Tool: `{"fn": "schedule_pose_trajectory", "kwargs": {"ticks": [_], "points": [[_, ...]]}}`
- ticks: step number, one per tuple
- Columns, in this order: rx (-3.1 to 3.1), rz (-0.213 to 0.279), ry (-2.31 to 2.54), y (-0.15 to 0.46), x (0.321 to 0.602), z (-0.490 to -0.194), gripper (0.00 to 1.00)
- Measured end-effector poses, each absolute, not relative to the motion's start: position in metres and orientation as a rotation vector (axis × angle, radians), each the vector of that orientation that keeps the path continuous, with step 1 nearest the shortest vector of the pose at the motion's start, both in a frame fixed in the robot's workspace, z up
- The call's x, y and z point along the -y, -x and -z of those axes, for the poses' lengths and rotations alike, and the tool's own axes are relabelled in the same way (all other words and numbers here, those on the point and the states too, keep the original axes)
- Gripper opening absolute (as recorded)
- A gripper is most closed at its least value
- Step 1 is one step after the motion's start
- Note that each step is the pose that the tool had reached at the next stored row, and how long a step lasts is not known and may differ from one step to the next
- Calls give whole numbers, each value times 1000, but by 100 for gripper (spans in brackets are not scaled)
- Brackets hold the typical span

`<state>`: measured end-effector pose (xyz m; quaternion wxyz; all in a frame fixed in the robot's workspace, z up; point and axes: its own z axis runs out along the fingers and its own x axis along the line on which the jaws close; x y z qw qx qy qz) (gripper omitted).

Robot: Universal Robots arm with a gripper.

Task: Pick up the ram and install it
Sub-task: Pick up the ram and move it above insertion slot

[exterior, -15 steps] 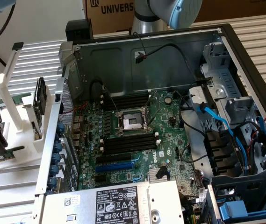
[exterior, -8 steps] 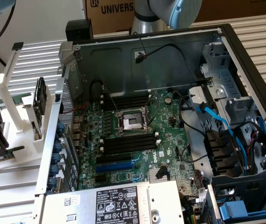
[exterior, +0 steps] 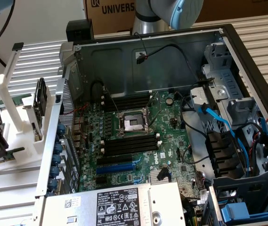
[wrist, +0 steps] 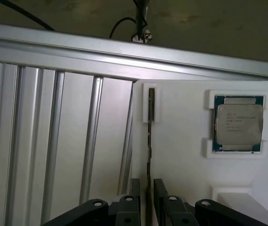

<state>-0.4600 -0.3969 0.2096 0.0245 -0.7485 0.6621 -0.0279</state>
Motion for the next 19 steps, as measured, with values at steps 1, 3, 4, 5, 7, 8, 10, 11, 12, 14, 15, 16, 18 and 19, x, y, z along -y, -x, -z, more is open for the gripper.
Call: {"fn": "schedule_pose_trajectory", "kwargs": {"ticks": [1,3,4,5,7,8,10,11,12,14,15,16,18,19], "points": [[-2047,84,2314,460,397,-209,26],[-2049,80,2316,460,397,-209,26],[-2049,79,2316,460,397,-209,26],[-2049,78,2317,460,397,-209,26],[-2051,75,2318,460,397,-209,26],[-2052,72,2319,460,397,-208,26],[-2055,64,2323,460,397,-208,26],[-2056,61,2324,460,397,-208,26],[-2057,60,2325,460,397,-207,26],[-2057,59,2325,460,397,-206,26],[-2058,57,2326,459,397,-206,26],[-2058,56,2327,459,397,-205,26],[-2059,55,2327,458,397,-205,26],[-2059,54,2327,457,397,-204,26]]}}
